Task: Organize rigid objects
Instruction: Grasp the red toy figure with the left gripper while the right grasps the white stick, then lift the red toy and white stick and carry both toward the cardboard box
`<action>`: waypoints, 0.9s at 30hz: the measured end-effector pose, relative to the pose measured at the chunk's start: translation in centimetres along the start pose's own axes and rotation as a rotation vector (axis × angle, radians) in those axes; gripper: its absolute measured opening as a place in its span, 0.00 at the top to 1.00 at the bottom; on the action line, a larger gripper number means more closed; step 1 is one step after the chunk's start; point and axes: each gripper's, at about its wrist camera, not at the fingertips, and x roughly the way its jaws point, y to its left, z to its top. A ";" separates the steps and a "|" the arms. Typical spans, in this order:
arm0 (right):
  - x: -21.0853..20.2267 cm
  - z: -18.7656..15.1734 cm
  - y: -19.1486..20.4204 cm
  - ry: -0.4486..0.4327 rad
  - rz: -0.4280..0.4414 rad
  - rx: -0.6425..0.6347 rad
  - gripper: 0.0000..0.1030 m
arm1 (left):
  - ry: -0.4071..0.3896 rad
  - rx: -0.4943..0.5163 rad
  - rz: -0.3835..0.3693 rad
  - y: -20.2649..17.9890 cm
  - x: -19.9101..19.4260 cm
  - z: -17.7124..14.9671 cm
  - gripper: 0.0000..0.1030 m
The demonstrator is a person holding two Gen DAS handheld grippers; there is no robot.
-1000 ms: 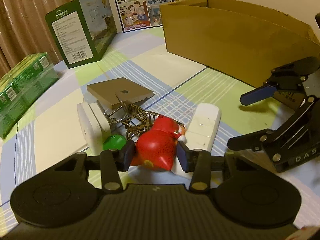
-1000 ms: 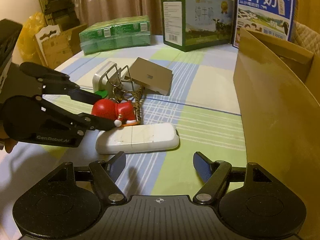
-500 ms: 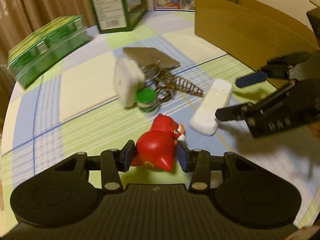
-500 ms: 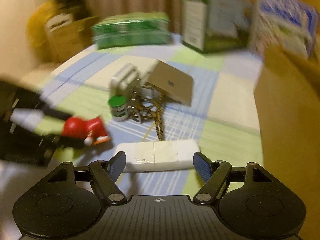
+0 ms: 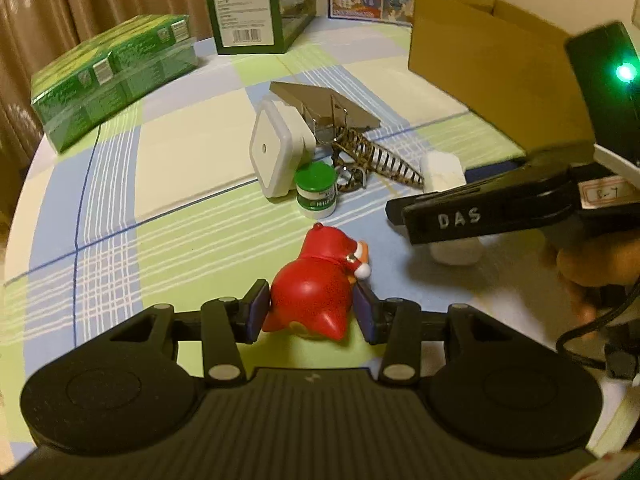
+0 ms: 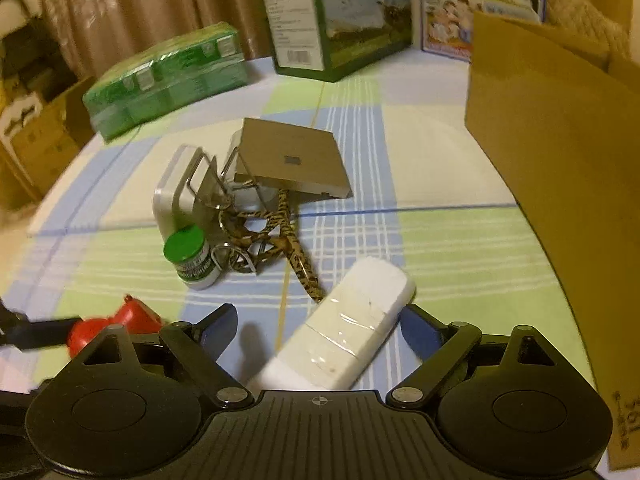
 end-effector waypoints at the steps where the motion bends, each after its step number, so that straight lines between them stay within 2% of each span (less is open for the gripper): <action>1: 0.0 -0.2 0.3 0.005 -0.008 -0.050 0.17 | 0.006 0.011 0.003 -0.2 0.1 -0.1 0.61; 3: -0.3 -0.9 0.4 0.007 -0.009 -0.126 0.26 | 0.005 0.017 -0.008 -0.4 0.2 -0.1 0.61; 5: -0.9 -1.6 -0.1 0.002 0.008 -0.158 0.41 | -0.007 0.026 -0.017 -0.6 0.0 0.0 0.60; 6: -1.4 -2.0 -0.4 0.002 0.012 -0.169 0.46 | -0.013 0.034 -0.018 -0.7 0.0 0.0 0.58; 7: -1.9 -2.3 -0.9 0.001 0.022 -0.176 0.59 | -0.016 0.043 -0.017 -0.9 0.1 0.1 0.56; 8: -2.4 -2.7 -1.3 -0.002 0.026 -0.186 0.62 | -0.019 0.049 -0.013 -1.1 0.2 0.1 0.51; 9: -2.9 -3.1 -1.7 -0.003 0.031 -0.198 0.63 | -0.024 0.057 -0.008 -1.3 0.2 0.1 0.47; 13: -4.5 -4.7 -3.1 -0.009 0.053 -0.228 0.63 | -0.040 0.069 -0.004 -1.6 0.5 0.2 0.45; 19: -5.7 -5.9 -4.2 -0.035 0.072 -0.210 0.63 | -0.043 0.068 -0.020 -1.9 1.0 0.5 0.45; 25: -5.5 -5.9 -4.6 -0.059 0.088 -0.161 0.55 | -0.025 0.067 -0.018 -1.7 1.6 0.5 0.46; 27: -5.4 -5.8 -4.8 -0.065 0.092 -0.148 0.54 | -0.022 0.043 -0.031 -1.5 1.7 0.5 0.50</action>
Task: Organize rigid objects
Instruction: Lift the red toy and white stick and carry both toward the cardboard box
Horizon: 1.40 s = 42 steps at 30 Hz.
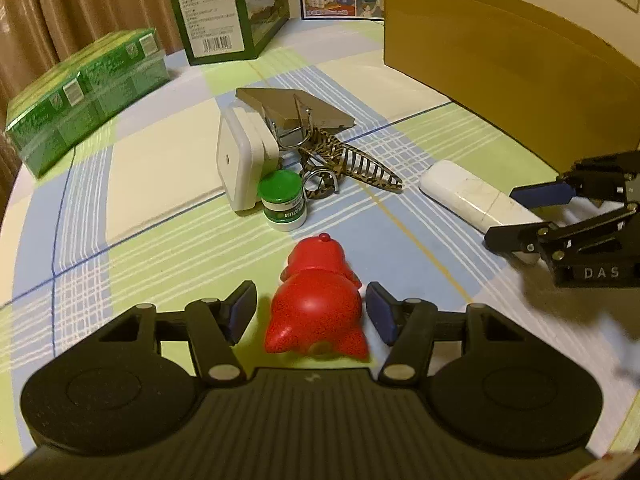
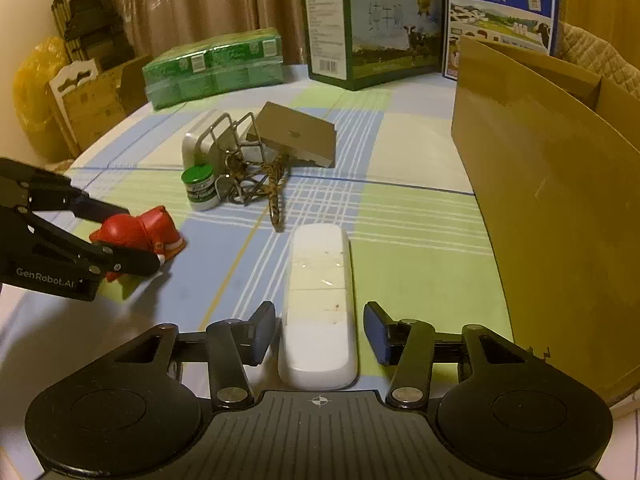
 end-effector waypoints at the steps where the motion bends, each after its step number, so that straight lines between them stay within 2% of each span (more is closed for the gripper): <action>1: 0.0 0.0 -0.1 -0.003 0.000 0.003 0.54 | 0.001 -0.015 -0.011 0.1 0.0 0.0 0.53; 3: 0.1 0.1 -0.1 -0.007 0.000 0.012 0.54 | 0.010 -0.040 -0.031 0.3 0.0 -0.1 0.60; 16: 0.5 0.4 -0.2 -0.022 -0.017 0.029 0.54 | 0.044 -0.049 -0.019 -0.1 0.2 -0.3 0.60; 24: 1.3 0.4 0.9 -0.037 -0.049 -0.053 0.55 | 0.044 -0.090 -0.030 0.2 0.0 -0.5 0.60; 26: 1.3 0.4 1.2 -0.033 -0.049 -0.071 0.64 | 0.038 -0.103 -0.029 0.2 -0.1 -0.5 0.60; 30: 1.2 0.6 2.1 -0.012 -0.054 -0.121 0.64 | 0.022 -0.113 -0.030 0.2 -0.4 -0.4 0.61; 37: -0.4 0.6 1.8 -0.030 -0.058 -0.088 0.64 | -0.017 -0.121 -0.012 -0.7 -1.4 0.1 0.61; 42: -2.7 1.3 1.3 -0.063 -0.055 -0.046 0.64 | -0.072 -0.176 0.001 -2.4 -3.7 0.5 0.61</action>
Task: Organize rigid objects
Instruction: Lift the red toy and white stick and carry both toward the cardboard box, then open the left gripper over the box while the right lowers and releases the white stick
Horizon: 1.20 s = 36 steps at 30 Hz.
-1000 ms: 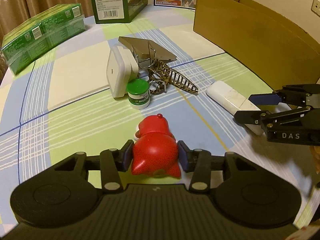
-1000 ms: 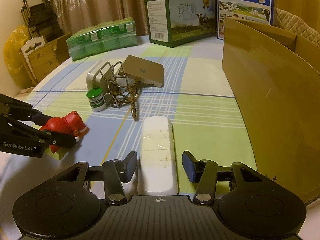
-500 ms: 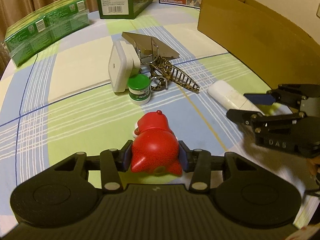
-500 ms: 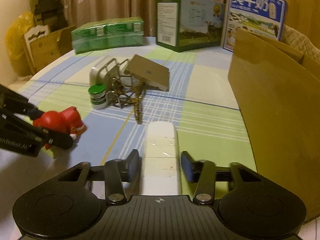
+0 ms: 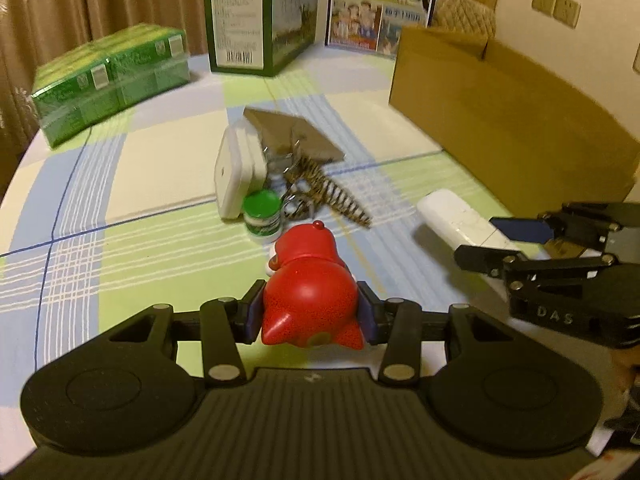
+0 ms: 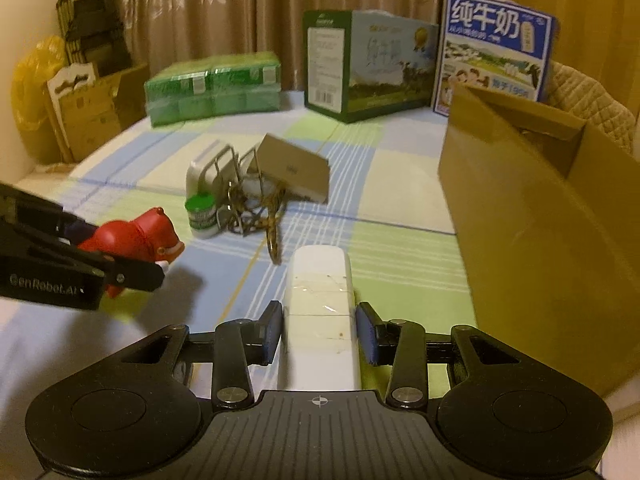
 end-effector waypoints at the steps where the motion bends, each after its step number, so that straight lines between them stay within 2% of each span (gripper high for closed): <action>1: -0.6 0.1 -0.1 -0.005 0.006 0.008 0.64 | -0.009 -0.011 -0.001 -0.5 -0.6 0.0 0.61; 6: -4.5 0.6 -0.5 -0.046 0.005 0.024 0.64 | -0.045 -0.040 -0.011 -3.1 -3.5 0.4 0.61; 11: -8.5 1.7 -1.9 -0.097 -0.014 0.059 0.64 | -0.078 -0.019 -0.038 -6.3 -5.9 1.5 0.61; 15: -11.7 2.8 -4.1 -0.136 -0.041 0.089 0.64 | -0.106 0.019 -0.068 -9.2 -7.0 2.9 0.61; 20: -14.6 4.0 -8.7 -0.166 -0.098 0.112 0.64 | -0.136 0.061 -0.124 -13.2 -7.6 5.3 0.61; 29: -15.5 5.9 -18.4 -0.160 -0.155 0.202 0.64 | -0.154 0.143 -0.199 -20.1 -5.3 10.0 0.61; 36: -14.2 5.3 -22.2 -0.129 -0.161 0.253 0.64 | -0.113 0.201 -0.199 -23.3 -1.4 11.6 0.61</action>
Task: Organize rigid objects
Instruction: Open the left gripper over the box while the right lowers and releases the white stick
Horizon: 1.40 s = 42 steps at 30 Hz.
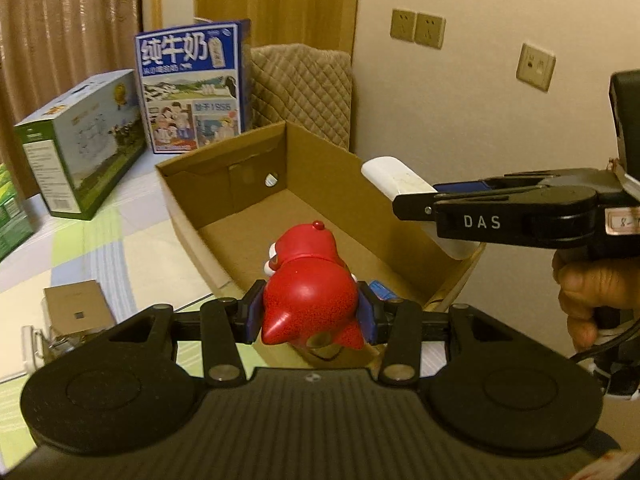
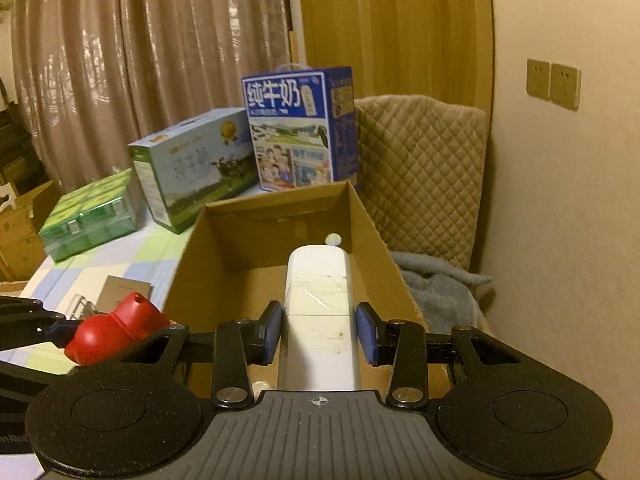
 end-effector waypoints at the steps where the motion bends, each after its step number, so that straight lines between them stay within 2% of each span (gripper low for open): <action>1: 0.2 -0.1 -0.3 0.004 0.002 0.004 0.64 | 0.005 0.003 0.000 -0.1 0.5 0.0 0.61; 10: 2.6 -0.6 -1.2 0.034 0.012 0.030 0.64 | 0.031 0.012 -0.004 0.0 2.4 0.1 0.60; 18: 3.1 -0.9 -1.4 0.045 0.011 0.034 0.64 | 0.020 0.023 0.001 -0.3 2.9 -0.2 0.60; 26: 3.0 -0.8 -1.7 0.047 0.005 0.038 0.64 | -0.032 -0.028 0.028 1.5 0.7 -0.2 0.60; 33: 3.0 -0.9 -1.6 0.049 0.005 0.035 0.64 | -0.026 -0.085 0.057 3.2 -0.5 -1.2 0.60; 42: 3.8 -0.9 -1.0 0.066 0.012 0.028 0.64 | -0.022 -0.102 0.052 3.6 -0.8 -2.0 0.60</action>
